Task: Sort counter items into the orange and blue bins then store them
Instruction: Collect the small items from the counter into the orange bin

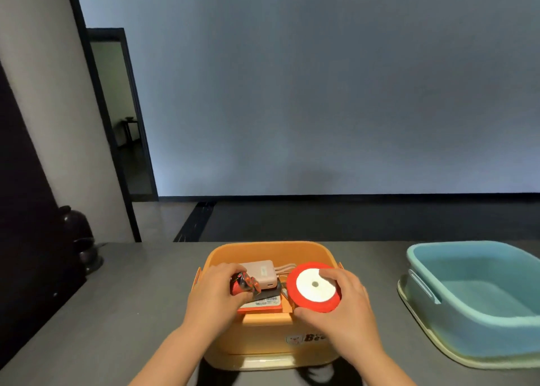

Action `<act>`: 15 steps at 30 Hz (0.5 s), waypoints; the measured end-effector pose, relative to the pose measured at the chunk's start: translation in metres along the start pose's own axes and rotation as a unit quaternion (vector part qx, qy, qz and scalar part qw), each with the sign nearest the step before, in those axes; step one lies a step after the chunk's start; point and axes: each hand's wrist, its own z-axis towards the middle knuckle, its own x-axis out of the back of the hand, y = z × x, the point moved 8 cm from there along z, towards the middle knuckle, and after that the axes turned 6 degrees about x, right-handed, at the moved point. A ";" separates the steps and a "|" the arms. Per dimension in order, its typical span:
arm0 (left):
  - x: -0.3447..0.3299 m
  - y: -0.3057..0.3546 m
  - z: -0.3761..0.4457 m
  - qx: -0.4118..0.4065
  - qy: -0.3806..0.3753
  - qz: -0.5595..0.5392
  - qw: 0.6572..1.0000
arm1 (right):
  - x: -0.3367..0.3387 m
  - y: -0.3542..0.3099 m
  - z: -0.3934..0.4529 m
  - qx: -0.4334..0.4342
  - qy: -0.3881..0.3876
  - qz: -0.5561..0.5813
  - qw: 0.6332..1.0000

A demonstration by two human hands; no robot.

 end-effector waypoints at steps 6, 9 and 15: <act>-0.045 -0.031 0.021 0.082 -0.074 0.063 0.992 | -0.063 0.006 0.039 -0.004 -0.107 -0.106 0.989; -0.051 -0.039 0.023 0.097 -0.088 0.098 0.987 | -0.076 0.015 0.049 -0.007 -0.145 -0.177 0.973; -0.069 -0.043 0.029 0.103 -0.178 0.199 0.958 | -0.078 0.043 0.065 -0.031 -0.237 -0.223 0.945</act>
